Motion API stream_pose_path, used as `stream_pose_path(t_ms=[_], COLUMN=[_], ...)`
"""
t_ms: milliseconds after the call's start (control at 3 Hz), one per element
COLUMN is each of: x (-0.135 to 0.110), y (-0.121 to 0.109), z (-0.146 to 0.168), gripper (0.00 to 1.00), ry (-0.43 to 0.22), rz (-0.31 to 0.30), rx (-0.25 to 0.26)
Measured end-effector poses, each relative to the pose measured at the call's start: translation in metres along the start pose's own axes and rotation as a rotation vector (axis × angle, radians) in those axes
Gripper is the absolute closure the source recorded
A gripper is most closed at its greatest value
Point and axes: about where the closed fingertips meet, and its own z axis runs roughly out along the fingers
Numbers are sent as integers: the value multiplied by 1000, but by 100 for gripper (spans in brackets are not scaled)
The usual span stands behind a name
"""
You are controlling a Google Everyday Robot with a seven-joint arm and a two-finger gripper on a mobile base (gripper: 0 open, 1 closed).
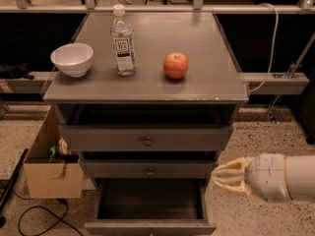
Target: Close bottom drawer
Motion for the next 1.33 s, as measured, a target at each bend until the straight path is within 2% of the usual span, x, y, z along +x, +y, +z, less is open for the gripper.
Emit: stream_pose_path(t_ms=[333, 667, 1000, 1333], x=[54, 102, 146, 146], y=[31, 41, 37, 37], z=[32, 47, 52, 52], gripper=[100, 100, 100, 100], ry=[53, 99, 104, 103], rz=[150, 250, 251, 252], rx=[-21, 30, 108, 108])
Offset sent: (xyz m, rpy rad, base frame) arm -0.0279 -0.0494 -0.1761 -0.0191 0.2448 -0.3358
